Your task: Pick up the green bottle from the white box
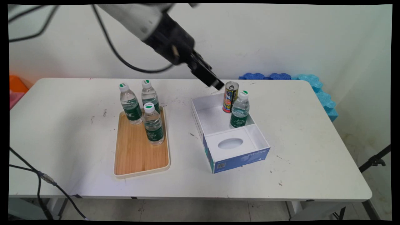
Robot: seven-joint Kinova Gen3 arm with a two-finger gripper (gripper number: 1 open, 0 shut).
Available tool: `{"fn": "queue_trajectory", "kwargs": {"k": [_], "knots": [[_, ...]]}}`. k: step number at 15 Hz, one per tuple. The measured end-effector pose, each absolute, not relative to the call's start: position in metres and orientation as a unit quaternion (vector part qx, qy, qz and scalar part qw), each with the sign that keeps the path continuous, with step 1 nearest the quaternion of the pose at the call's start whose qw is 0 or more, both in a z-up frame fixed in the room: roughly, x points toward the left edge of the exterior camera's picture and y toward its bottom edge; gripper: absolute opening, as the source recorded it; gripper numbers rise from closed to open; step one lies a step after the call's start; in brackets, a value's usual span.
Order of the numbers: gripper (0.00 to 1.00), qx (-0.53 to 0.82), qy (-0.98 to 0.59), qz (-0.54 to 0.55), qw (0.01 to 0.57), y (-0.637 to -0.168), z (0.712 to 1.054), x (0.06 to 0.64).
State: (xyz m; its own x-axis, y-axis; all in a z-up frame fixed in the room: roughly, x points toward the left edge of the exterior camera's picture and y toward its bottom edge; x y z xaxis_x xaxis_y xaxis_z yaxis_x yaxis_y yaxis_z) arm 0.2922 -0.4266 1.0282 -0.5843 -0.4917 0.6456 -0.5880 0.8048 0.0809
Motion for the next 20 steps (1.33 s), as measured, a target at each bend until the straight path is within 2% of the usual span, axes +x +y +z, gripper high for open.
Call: {"fn": "queue_trajectory", "kwargs": {"k": [10,20], "knots": [[1.0,0.277,-0.905,0.065,0.316,-0.494,0.925,0.239],[1.0,0.278,-0.907,0.06,0.311,-0.526,0.871,0.216]]}}
